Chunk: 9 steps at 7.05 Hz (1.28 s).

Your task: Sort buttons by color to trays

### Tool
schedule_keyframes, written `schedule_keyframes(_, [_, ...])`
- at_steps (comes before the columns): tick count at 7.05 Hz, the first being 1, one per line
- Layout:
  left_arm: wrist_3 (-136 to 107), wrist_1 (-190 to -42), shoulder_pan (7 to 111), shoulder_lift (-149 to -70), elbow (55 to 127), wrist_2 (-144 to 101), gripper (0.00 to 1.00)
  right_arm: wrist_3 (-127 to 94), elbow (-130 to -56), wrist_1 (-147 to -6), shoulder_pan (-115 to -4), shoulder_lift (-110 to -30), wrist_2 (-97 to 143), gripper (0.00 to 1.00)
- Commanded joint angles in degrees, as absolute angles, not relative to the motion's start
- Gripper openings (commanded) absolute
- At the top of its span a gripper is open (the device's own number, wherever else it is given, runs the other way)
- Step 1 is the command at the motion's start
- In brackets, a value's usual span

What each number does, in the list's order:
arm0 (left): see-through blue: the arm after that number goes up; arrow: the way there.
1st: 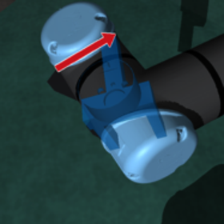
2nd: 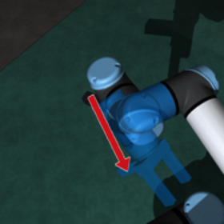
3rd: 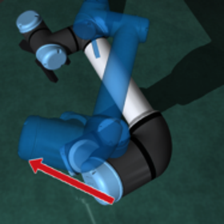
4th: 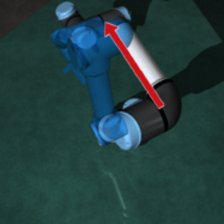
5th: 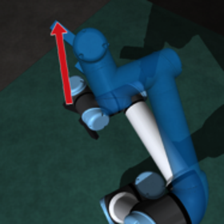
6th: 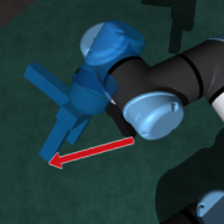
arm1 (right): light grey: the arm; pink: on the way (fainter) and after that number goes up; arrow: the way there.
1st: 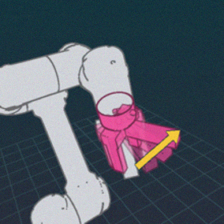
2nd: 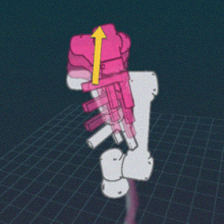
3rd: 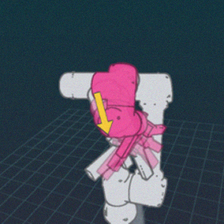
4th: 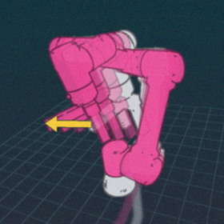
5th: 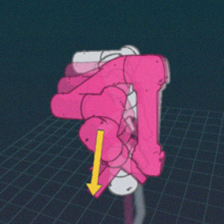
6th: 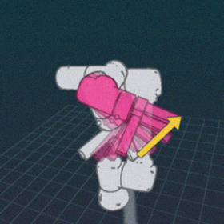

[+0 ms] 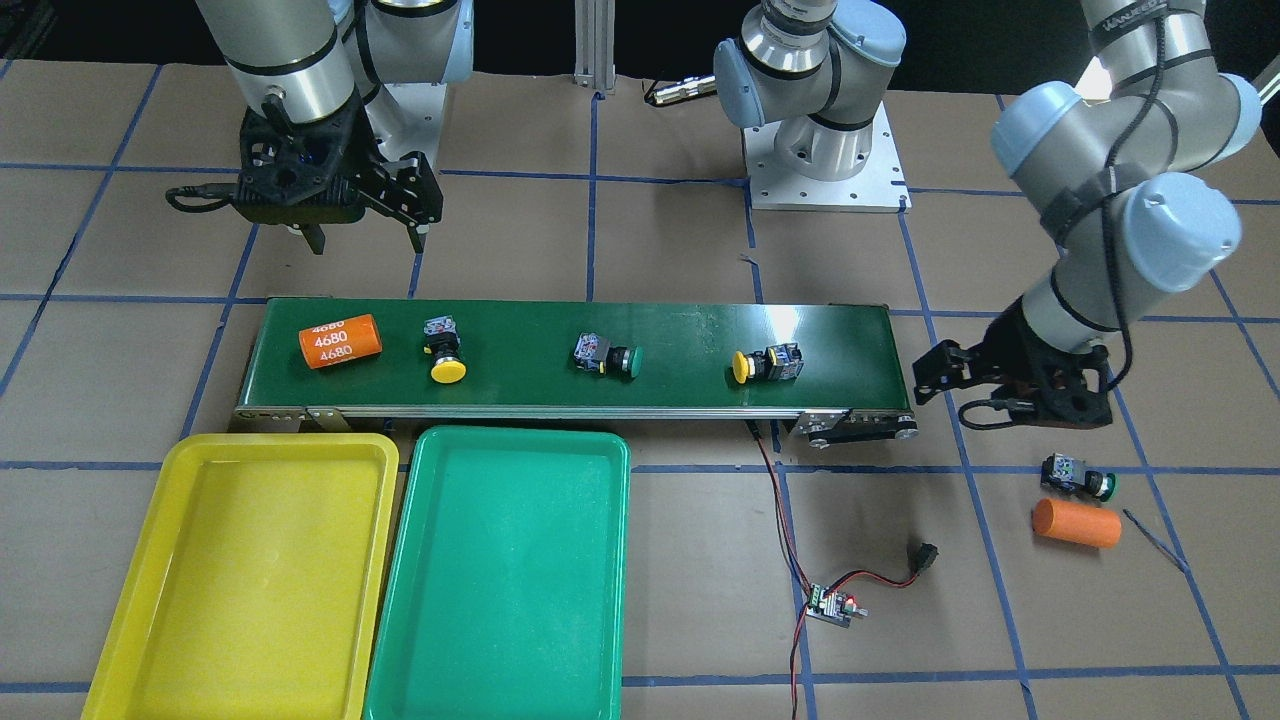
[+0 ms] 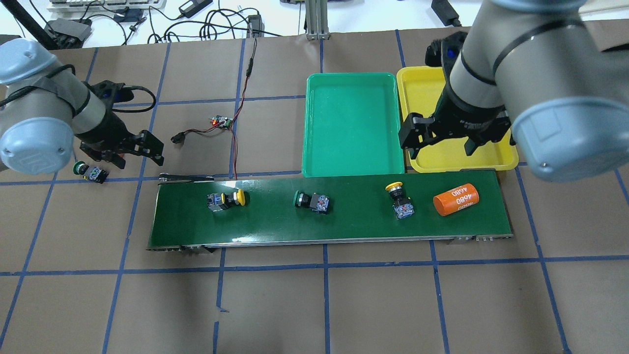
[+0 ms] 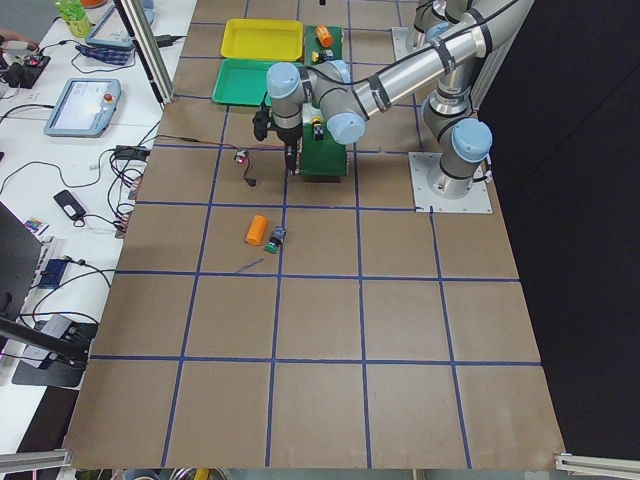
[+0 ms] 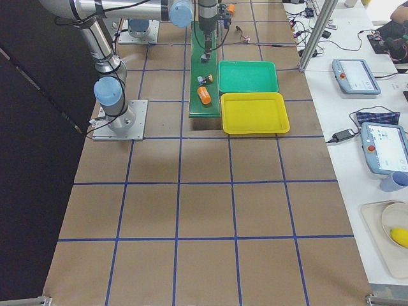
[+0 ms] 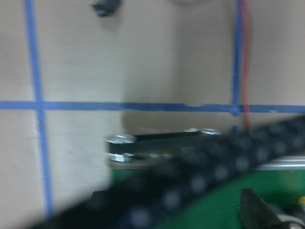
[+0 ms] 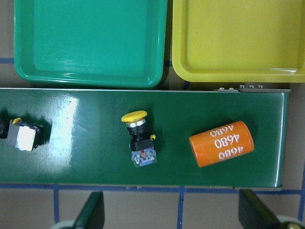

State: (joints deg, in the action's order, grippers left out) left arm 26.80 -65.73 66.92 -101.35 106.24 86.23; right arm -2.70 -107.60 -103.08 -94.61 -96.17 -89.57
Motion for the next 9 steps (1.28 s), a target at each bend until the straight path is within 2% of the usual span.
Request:
schedule_keyframes(1, [47.4, -63.3, 57.2, -109.0, 99.4, 88.8, 1.0, -2.6, -123.6, -121.5, -93.5, -96.2, -89.4, 1.0])
schedule_keyframes(3, [62.5, -57.3, 56.2, -113.1, 96.3, 89.6, 1.0, -2.5, -125.6, -124.6, -92.2, -92.7, -89.5, 1.0])
schedule_keyframes(6, [66.7, -56.7, 53.7, -117.2, 96.6, 89.1, 1.0, -2.2, -125.2, -123.8, -92.4, -92.6, -90.3, 1.0])
schedule_keyframes(9, [67.4, -56.8, 53.1, -118.1, 97.9, 86.5, 1.0, -2.1, -125.2, -124.8, -92.6, -91.0, -92.2, 1.0])
